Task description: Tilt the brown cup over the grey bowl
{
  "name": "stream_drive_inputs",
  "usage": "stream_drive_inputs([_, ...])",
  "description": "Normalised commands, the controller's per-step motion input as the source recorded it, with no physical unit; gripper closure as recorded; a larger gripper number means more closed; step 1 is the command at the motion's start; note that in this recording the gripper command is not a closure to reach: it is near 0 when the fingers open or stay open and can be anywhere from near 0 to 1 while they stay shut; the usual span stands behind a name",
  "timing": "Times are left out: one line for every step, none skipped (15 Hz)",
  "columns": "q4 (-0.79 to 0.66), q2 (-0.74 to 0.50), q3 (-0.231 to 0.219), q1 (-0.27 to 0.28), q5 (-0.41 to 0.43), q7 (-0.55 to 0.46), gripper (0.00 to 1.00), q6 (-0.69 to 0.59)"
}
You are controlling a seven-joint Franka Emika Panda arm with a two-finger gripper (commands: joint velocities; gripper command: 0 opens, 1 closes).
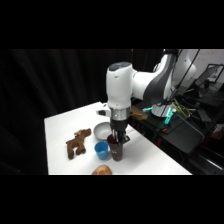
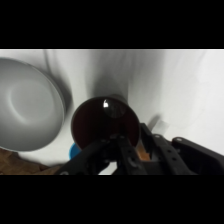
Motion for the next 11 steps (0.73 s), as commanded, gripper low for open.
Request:
stream_drive_inputs([-0.1,-0.37,0.027,0.097,-0.163,-0.05,0.0,-0.41])
stream_drive_inputs([-0.09,-0.38,0.049,0.073,-0.129,-0.08,0.0,-0.45])
stream_drive_inputs([-0.07,-0.37,0.061,0.045,-0.105,-0.13,0.0,-0.45])
stream_drive_inputs([-0.05,-0.38,0.049,0.025,-0.128,-0.13,0.0,-0.44])
stream_drive_inputs([-0.02,-0.38,0.046,-0.002,-0.108,-0.16,0.0,-0.42])
stream_drive_inputs([0.0,-0.43,0.043,-0.028,-0.074,-0.21,0.0,-0.45])
stream_drive_inputs([0.02,-0.5,0.039,-0.048,-0.053,-0.21,0.0,-0.47])
stream_drive_inputs([0.0,-0.55,0.039,-0.064,-0.04,-0.23,0.0,-0.42])
stream_drive_inputs([-0.03,-0.64,0.039,-0.082,-0.013,-0.24,0.0,-0.4])
stream_drive_inputs([-0.05,-0.65,0.034,-0.095,-0.008,-0.25,0.0,-0.34])
stream_drive_inputs([-0.09,-0.64,0.022,-0.114,-0.009,-0.29,0.0,-0.27])
